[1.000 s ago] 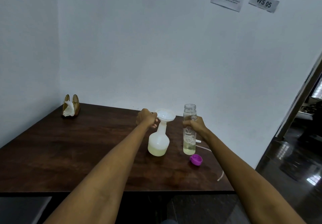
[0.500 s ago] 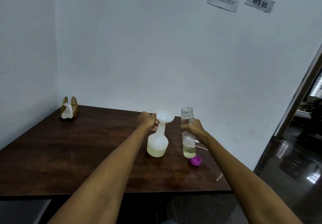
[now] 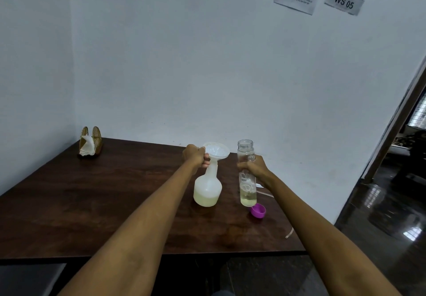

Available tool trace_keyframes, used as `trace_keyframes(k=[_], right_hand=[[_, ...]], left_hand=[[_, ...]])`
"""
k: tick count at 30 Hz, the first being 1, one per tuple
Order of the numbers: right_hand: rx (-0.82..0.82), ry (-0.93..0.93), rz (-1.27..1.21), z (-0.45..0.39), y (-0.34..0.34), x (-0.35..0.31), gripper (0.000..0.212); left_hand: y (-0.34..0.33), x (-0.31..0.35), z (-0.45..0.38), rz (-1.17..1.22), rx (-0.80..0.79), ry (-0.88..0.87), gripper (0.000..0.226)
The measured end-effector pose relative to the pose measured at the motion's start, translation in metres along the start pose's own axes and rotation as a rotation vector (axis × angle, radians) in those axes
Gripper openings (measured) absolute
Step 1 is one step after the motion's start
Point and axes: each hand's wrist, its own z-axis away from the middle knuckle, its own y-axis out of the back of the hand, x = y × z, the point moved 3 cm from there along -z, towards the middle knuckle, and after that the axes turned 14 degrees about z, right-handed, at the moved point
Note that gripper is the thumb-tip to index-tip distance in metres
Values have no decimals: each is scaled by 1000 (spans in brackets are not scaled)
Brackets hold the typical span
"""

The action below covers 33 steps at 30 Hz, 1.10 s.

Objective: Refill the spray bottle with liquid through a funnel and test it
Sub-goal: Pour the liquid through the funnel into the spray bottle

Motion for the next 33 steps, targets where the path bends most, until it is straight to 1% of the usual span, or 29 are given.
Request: trace_keyframes(k=[6,12,14,16,18,21,22,26,28,33], right_hand=[[-6,3,10,0,0,0,26],[24,-1,68,-4,1,-5,26],[37,27,146,-7,3,-12,24],[43,75,276,-9,5,-23,18],[53,144,449,-12,6,-36,31],[59,235,671,-19,6,-50,28],[67,256,729,-22,7,-52,30],[100,304,887,-29,13,-61,42],[102,316,949,-29,15,-65,43],[113,350,1050,-32,16,-63,31]], left_hand=[[0,-3,-1,6,9,16,28],[2,-6,-8,-27,17,-32,30],[2,-7,-10,-58,16,-46,30],[1,-8,-10,-83,21,-57,30],[0,-8,-11,-112,29,-67,33],[0,-8,-12,-166,35,-82,37],[1,-7,-13,-184,34,-86,37],[1,-7,-13,-212,31,-97,40],[1,-6,-12,-220,30,-98,40],[2,-4,-11,-236,31,-98,40]])
